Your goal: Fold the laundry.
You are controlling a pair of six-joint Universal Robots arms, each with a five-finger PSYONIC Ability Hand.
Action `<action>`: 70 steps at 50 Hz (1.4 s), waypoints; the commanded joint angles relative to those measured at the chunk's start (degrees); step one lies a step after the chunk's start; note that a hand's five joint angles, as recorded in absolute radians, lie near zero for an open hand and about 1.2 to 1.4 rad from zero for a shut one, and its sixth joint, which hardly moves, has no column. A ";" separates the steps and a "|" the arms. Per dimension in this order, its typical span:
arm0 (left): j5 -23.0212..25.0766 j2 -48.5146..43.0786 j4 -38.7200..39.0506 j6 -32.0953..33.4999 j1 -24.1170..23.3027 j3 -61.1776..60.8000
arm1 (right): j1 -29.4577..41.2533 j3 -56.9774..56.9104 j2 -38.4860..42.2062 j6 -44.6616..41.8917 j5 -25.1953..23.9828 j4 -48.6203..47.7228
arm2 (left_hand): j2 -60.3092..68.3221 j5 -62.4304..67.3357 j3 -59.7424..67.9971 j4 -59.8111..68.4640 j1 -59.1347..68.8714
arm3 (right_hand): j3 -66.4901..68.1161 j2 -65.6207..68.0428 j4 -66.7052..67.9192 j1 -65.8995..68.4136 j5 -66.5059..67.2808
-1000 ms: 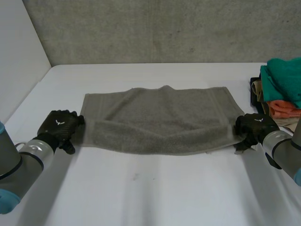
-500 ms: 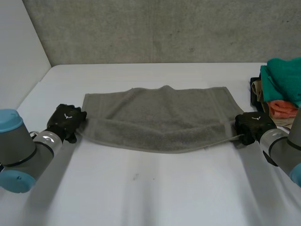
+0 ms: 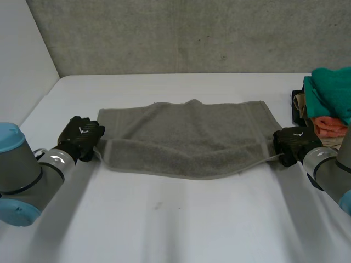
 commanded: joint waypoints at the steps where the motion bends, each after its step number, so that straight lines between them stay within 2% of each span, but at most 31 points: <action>1: -0.44 2.85 -2.21 -0.45 -0.43 -1.20 | 0.38 0.09 -1.71 -10.25 0.23 4.82 | 11.98 13.63 12.60 11.66 12.99 | 12.11 12.31 11.47 15.19 13.44; 5: -0.26 12.87 -11.43 -1.50 0.10 -4.71 | 0.38 1.14 -8.21 -23.77 0.84 16.15 | 11.98 13.63 12.60 11.66 12.99 | 12.11 12.31 11.47 15.19 13.44; 6: -0.26 14.80 -13.36 -1.68 0.28 -5.50 | 0.38 1.58 -10.57 -28.85 1.72 21.22 | 11.98 13.63 12.60 11.66 12.99 | 12.11 12.31 11.47 15.19 13.44; 10: -0.26 22.45 -23.82 -1.50 0.72 -9.11 | -0.14 4.29 -16.11 -38.88 5.49 31.78 | 11.98 13.63 12.60 11.66 12.99 | 12.11 12.31 11.47 15.19 13.44; 15: -0.09 28.78 -38.04 -0.63 3.52 -13.41 | -0.15 5.71 -18.33 -45.16 8.14 34.46 | 11.98 13.63 12.60 11.66 12.99 | 12.11 12.31 11.47 15.19 13.44; 18: 0.00 28.80 -41.33 0.60 5.63 -14.30 | 0.21 5.62 -17.28 -45.78 8.58 33.14 | 11.98 13.63 12.60 11.66 12.99 | 12.11 12.31 11.47 15.19 13.44; 22: 0.61 27.31 -40.02 3.24 7.13 -13.95 | 0.47 3.70 -10.54 -45.60 8.76 30.60 | 11.98 13.63 12.60 11.66 12.99 | 12.11 12.31 11.47 15.19 13.44; 28: 0.62 17.64 -28.43 2.19 5.38 -7.28 | 5.91 -4.21 -3.57 -41.30 11.12 21.64 | 11.98 13.63 12.60 11.66 12.99 | 12.11 12.31 11.47 15.19 13.44; 34: -0.26 7.28 -18.05 -6.06 1.77 3.79 | 8.47 -13.52 3.81 -38.74 14.91 10.21 | 11.98 13.63 12.60 11.66 12.99 | 12.11 12.31 11.47 15.19 13.44; 38: -5.08 -2.11 -13.39 -10.63 0.37 14.84 | 8.82 -19.94 9.08 -38.83 14.82 4.40 | 11.98 13.63 12.60 11.66 12.99 | 12.11 12.31 11.47 15.19 13.44; 41: -8.08 -6.79 -13.21 -10.82 -1.21 20.92 | 8.82 -24.24 12.68 -38.92 14.73 1.33 | 11.98 13.63 12.60 11.66 12.99 | 12.11 12.31 11.47 15.19 13.44; 46: -13.43 -18.37 -13.30 -10.91 -5.52 36.28 | 8.73 -38.02 23.48 -39.18 14.47 -3.60 | 11.98 13.63 12.60 11.66 12.99 | 12.11 12.31 11.47 15.19 13.44; 52: -15.03 -24.20 -13.21 -11.34 -6.31 43.26 | 8.73 -50.52 32.55 -40.41 14.12 -5.27 | 11.98 13.63 12.60 11.66 12.99 | 12.11 12.31 11.47 15.19 13.44; 53: -14.86 -24.64 -13.03 -11.43 -6.58 43.62 | 8.65 -53.67 35.00 -40.68 14.82 -5.53 | 10.01 11.66 10.62 9.68 11.01 | -28.80 -28.60 -29.44 -25.71 -27.47; 54: -14.85 -25.34 -12.68 -11.52 -7.19 44.06 | 8.64 -55.18 36.24 -40.77 15.00 -5.54 | -41.14 -39.49 -40.52 -41.46 -40.13 | -57.89 -57.69 -58.53 -54.81 -56.56; 55: -14.85 -25.43 -12.59 -11.61 -7.72 44.32 | 8.64 -56.50 37.21 -40.77 15.00 -5.54 | -58.02 -56.37 -57.40 -58.34 -57.01 | -57.89 -57.69 -58.53 -54.81 -56.56; 57: -14.85 -25.43 -12.42 -11.78 -8.68 44.59 | 8.82 -58.70 38.88 -40.33 15.26 -5.19 | -52.96 -51.31 -52.34 -53.28 -51.95 | -57.89 -57.69 -58.53 -54.81 -56.56; 58: -14.85 -25.35 -12.07 -11.87 -9.47 44.76 | 8.82 -58.80 38.71 -40.07 15.35 -5.01 | -58.02 -56.37 -57.40 -58.34 -57.01 | -57.89 -57.69 -58.53 -54.81 -56.56; 61: -15.03 -24.12 -11.80 -12.31 -10.27 43.89 | 9.08 -56.53 35.39 -37.62 16.57 -4.49 | -58.02 -56.37 -57.40 -58.34 -57.01 | -57.89 -57.69 -58.53 -54.81 -56.56; 63: -15.38 -20.00 -12.33 -13.71 -10.18 42.57 | 8.82 -53.81 32.40 -34.98 17.37 -4.05 | -58.02 -56.37 -57.40 -58.34 -57.01 | -57.89 -57.69 -58.53 -54.81 -56.56; 67: -14.68 -12.09 -12.24 -17.31 -9.74 35.64 | 8.29 -43.79 22.03 -25.49 17.29 -1.50 | -58.02 -56.37 -57.40 -58.34 -57.01 | -57.89 -57.69 -58.53 -54.81 -56.56; 70: -14.50 -5.87 -11.89 -19.16 -9.74 29.59 | 8.29 -35.79 13.16 -18.20 15.09 2.80 | -58.02 -56.37 -57.40 -58.34 -57.01 | -57.89 -57.69 -58.53 -54.81 -56.56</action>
